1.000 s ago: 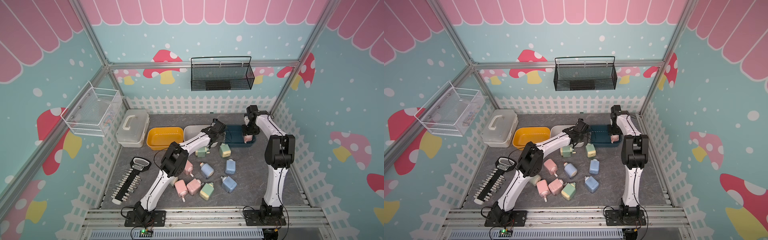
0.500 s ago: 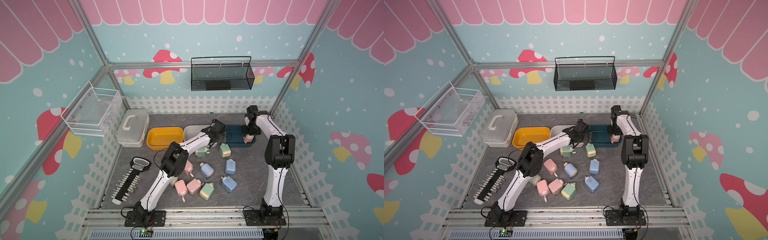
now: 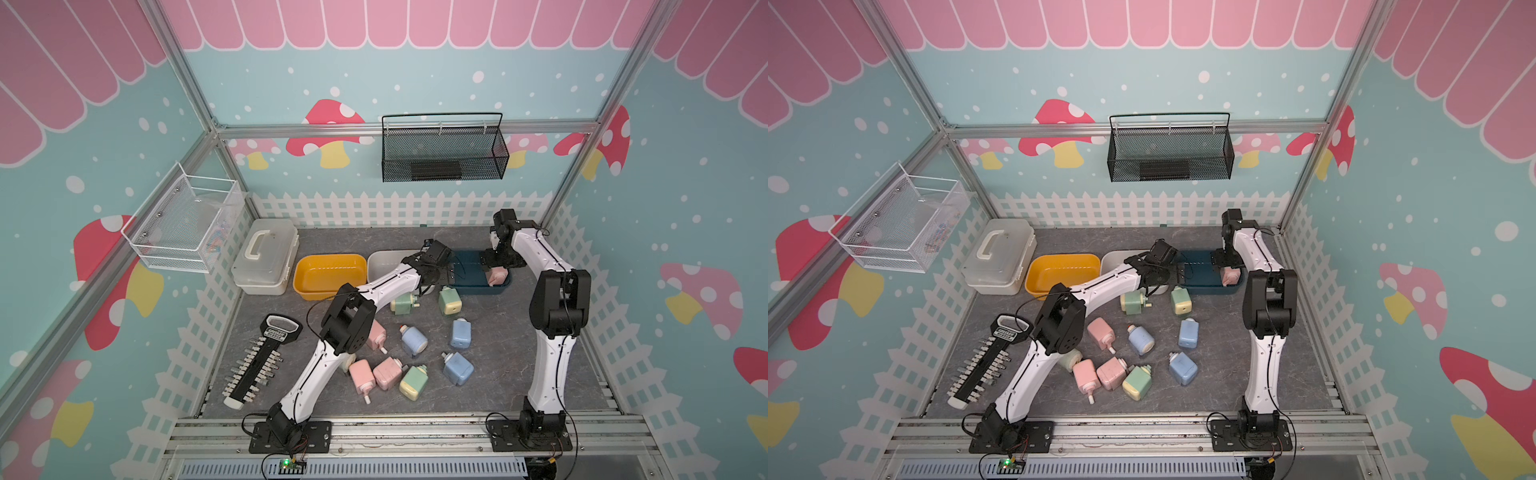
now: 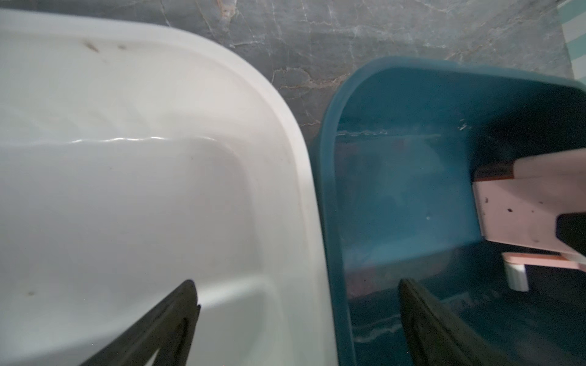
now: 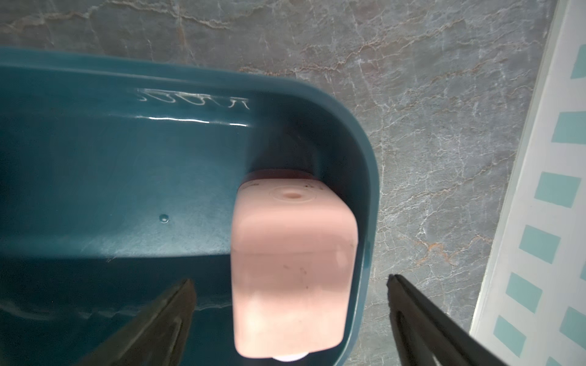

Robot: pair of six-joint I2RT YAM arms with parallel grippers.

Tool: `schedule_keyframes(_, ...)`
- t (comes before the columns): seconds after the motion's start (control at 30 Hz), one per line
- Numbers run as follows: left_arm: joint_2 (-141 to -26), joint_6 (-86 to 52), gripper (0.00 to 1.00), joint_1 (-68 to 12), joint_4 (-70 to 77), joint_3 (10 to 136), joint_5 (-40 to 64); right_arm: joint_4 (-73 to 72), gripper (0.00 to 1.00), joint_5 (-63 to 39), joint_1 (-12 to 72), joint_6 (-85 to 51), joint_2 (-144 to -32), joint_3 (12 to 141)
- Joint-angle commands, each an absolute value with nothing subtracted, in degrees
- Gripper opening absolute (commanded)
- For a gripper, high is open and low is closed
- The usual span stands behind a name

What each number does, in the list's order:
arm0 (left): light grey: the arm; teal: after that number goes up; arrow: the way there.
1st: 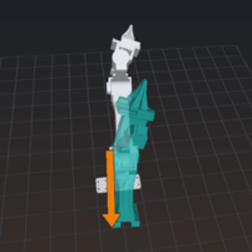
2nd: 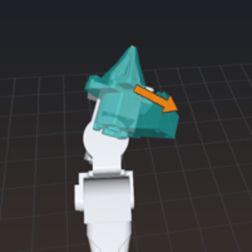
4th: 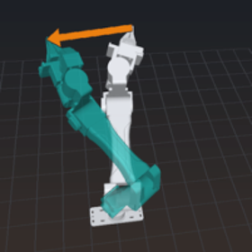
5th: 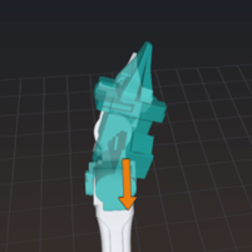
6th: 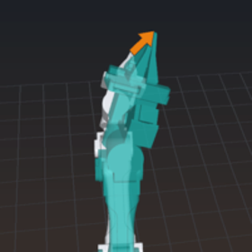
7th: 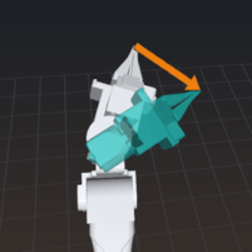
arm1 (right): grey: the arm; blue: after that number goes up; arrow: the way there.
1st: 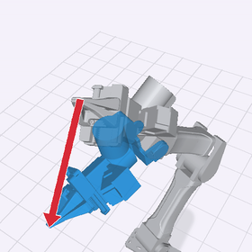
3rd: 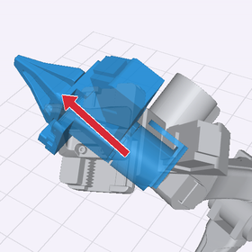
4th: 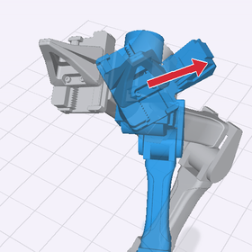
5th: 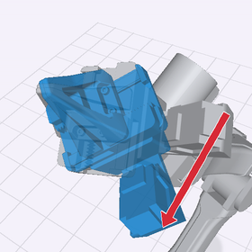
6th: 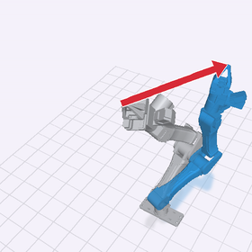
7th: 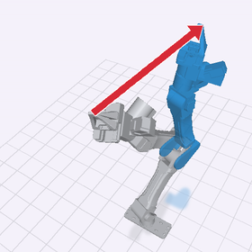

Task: Place the pencil sharpeners by color into the storage box
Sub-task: Place the pencil sharpener in the storage box.

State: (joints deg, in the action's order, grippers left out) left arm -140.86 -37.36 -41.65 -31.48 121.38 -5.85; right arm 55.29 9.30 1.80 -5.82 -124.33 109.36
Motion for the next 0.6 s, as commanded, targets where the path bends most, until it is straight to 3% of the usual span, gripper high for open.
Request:
schedule_keyframes(0.0, -137.51, -38.12, 0.99, -41.38, -31.65, 120.35, -4.09, 55.99, 0.96, 10.32, 1.41, -5.8, -124.82, 108.65)
schedule_keyframes(0.23, -133.33, -37.32, 0.99, -42.08, -30.97, 117.17, -2.0, 56.07, 0.95, 17.01, 1.42, -5.29, -125.59, 108.63)
schedule_keyframes(0.57, -122.75, -35.07, 0.99, -43.4, -27.21, 106.09, -3.95, 55.52, 0.96, 10.15, 1.53, -4.04, -122.64, 108.88)
